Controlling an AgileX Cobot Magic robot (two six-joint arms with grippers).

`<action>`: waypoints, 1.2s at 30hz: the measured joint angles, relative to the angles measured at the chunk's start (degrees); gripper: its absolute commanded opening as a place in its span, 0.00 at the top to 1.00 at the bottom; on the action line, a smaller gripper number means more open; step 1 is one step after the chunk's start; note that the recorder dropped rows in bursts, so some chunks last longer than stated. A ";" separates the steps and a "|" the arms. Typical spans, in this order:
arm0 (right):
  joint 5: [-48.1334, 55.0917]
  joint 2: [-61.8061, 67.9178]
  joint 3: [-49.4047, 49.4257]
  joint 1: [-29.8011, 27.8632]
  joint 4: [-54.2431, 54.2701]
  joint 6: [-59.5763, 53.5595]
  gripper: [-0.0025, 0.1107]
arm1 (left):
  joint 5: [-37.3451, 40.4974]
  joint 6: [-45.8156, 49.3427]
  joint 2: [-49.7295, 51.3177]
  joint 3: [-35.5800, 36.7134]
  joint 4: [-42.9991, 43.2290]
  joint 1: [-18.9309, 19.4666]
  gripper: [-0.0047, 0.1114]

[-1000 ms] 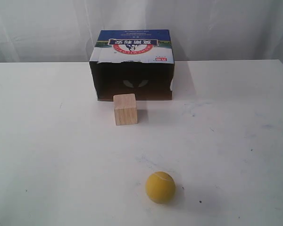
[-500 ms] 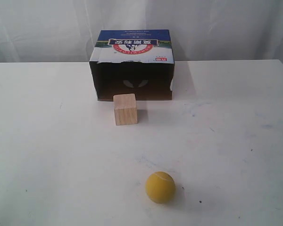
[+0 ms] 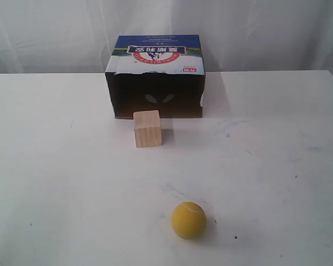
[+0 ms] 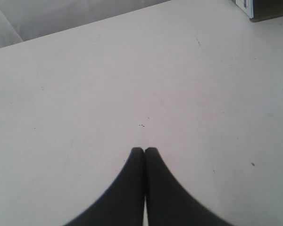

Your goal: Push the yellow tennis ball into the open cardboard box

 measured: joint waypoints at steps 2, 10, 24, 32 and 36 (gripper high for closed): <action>-5.33 0.00 0.00 0.00 0.11 0.80 0.98 | 0.00 0.00 0.00 0.00 0.00 0.00 0.96; -20.82 0.00 -0.19 -0.12 7.96 6.88 0.98 | 0.00 0.00 0.00 0.00 0.00 0.00 0.96; -28.21 35.11 -40.37 -0.33 -53.18 3.85 0.98 | 0.00 0.00 0.00 0.00 0.00 0.00 0.96; -5.77 67.63 -54.57 -0.33 -79.47 3.10 0.98 | 0.00 0.00 0.00 0.00 0.00 0.00 0.96; 22.03 81.39 -59.97 2.46 -79.78 -0.05 0.98 | 0.00 0.00 0.00 0.00 0.00 0.00 0.96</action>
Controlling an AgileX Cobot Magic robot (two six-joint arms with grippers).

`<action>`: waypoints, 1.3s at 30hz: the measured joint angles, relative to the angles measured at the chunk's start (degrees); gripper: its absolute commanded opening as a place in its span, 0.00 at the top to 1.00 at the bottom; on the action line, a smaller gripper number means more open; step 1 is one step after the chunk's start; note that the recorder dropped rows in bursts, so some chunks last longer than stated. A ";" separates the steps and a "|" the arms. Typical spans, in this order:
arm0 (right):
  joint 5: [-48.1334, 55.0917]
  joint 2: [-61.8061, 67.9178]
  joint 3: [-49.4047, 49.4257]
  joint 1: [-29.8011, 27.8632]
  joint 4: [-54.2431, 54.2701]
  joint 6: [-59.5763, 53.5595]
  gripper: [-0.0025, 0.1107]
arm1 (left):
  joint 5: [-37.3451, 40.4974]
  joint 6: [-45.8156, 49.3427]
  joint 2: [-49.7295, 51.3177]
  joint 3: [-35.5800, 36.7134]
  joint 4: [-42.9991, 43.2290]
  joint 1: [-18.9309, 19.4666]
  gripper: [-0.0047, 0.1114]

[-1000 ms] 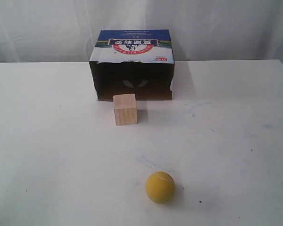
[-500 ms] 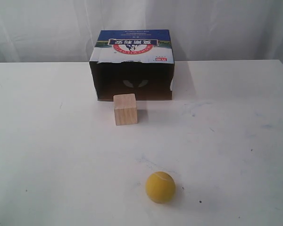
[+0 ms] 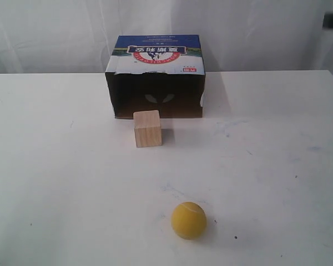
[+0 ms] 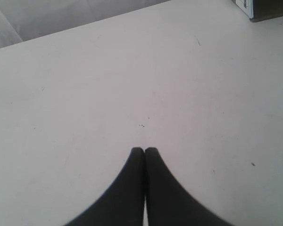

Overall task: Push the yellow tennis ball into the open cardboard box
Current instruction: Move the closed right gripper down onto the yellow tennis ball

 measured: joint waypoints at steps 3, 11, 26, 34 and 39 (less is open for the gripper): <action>12.94 2.39 -1.75 5.21 4.05 -10.17 0.98 | 0.00 0.00 0.00 0.00 0.00 0.00 0.96; 31.34 1.19 -3.34 22.47 33.20 -34.96 0.98 | 0.00 0.00 0.00 0.00 0.00 0.00 0.96; 44.31 3.69 -1.50 26.42 53.92 -42.19 0.98 | 0.00 0.00 0.00 0.00 0.00 0.00 0.96; 36.88 3.74 9.15 32.71 63.73 -49.01 0.98 | 0.00 0.00 0.00 0.00 0.00 0.00 0.96; 28.68 3.83 11.02 33.65 64.61 -49.25 0.98 | 0.00 0.00 0.00 0.00 0.00 0.00 0.96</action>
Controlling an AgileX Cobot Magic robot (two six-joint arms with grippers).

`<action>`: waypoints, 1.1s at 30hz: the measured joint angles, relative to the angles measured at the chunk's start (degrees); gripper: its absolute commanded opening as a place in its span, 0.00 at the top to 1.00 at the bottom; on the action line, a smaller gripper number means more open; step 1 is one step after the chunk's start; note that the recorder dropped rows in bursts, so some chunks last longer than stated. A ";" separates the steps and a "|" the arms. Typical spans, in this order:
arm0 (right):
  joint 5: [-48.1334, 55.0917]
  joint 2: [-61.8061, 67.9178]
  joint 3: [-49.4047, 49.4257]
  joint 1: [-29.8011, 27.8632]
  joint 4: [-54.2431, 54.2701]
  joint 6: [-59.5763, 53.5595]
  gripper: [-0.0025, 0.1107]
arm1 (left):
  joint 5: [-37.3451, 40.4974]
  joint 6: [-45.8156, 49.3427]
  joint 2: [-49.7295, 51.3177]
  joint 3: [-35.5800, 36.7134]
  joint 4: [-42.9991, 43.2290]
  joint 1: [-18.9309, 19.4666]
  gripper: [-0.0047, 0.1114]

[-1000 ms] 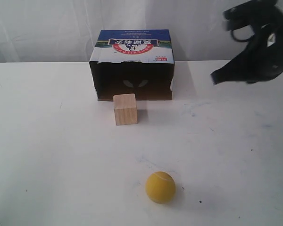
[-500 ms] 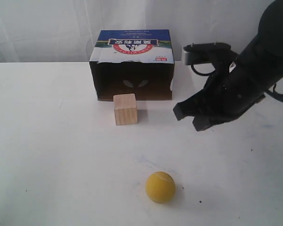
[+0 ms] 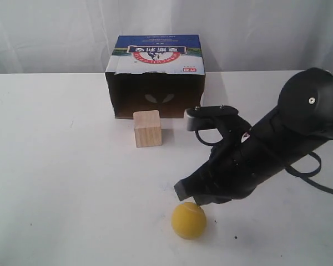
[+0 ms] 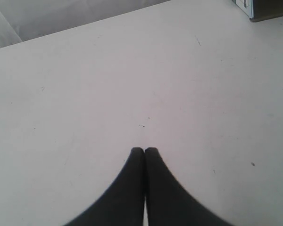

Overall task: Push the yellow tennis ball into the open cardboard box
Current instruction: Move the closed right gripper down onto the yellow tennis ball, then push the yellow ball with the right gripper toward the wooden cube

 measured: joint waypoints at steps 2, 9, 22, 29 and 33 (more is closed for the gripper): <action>-3.46 0.00 0.58 0.00 0.75 -0.11 0.98 | 0.00 0.00 0.00 0.00 0.00 0.00 0.96; -4.80 1.65 1.74 0.12 2.52 -0.45 0.98 | 0.00 0.00 0.00 0.00 0.00 0.00 0.96; -2.49 6.18 1.74 0.12 9.66 -5.91 0.98 | 0.00 0.00 0.00 0.00 0.00 0.00 0.96; -5.32 7.48 1.74 0.12 11.17 -6.48 0.98 | 0.00 0.00 0.00 0.00 0.00 0.00 0.96; -8.91 7.62 1.74 0.12 11.19 -6.48 0.98 | 0.00 0.00 0.00 0.00 0.00 0.00 0.96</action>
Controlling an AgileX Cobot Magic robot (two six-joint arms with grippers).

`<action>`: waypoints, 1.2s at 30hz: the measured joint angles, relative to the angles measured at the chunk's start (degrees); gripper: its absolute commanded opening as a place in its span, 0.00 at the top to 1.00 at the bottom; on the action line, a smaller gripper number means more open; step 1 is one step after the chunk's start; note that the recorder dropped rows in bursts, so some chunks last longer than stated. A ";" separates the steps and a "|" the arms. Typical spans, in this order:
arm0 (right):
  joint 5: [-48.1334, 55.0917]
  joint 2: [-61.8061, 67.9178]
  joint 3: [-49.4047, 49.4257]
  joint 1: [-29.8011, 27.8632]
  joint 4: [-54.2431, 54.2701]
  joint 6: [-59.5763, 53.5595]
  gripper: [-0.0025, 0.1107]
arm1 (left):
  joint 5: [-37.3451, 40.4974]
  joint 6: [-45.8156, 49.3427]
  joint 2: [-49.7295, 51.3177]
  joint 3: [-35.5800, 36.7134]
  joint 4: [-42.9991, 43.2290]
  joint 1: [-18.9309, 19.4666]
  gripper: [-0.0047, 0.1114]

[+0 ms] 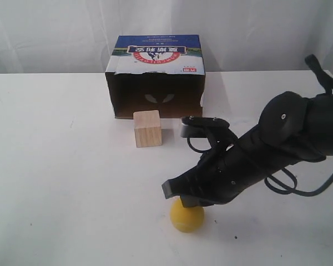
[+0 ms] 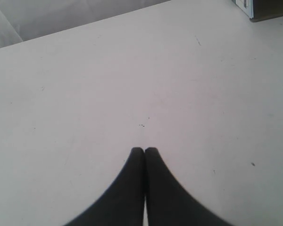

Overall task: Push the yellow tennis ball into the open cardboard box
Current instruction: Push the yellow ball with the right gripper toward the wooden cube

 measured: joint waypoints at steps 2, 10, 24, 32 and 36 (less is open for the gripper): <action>-3.07 0.13 0.00 0.00 -0.25 0.00 0.98 | 0.00 0.00 0.00 0.00 0.00 0.00 0.96; -11.20 0.59 -0.14 0.00 -3.94 0.00 0.98 | 0.00 0.00 0.00 0.00 0.00 0.00 0.96; -8.23 -3.74 -3.22 0.00 -4.74 1.30 0.98 | 0.00 0.00 0.00 0.00 0.00 0.00 0.96; -10.80 0.46 -3.22 0.00 -3.87 2.30 0.98 | 0.00 0.00 0.00 0.00 0.00 0.00 0.96; -10.80 2.34 -3.22 0.00 -3.78 2.54 0.98 | 0.00 0.00 0.00 0.00 0.00 0.00 0.96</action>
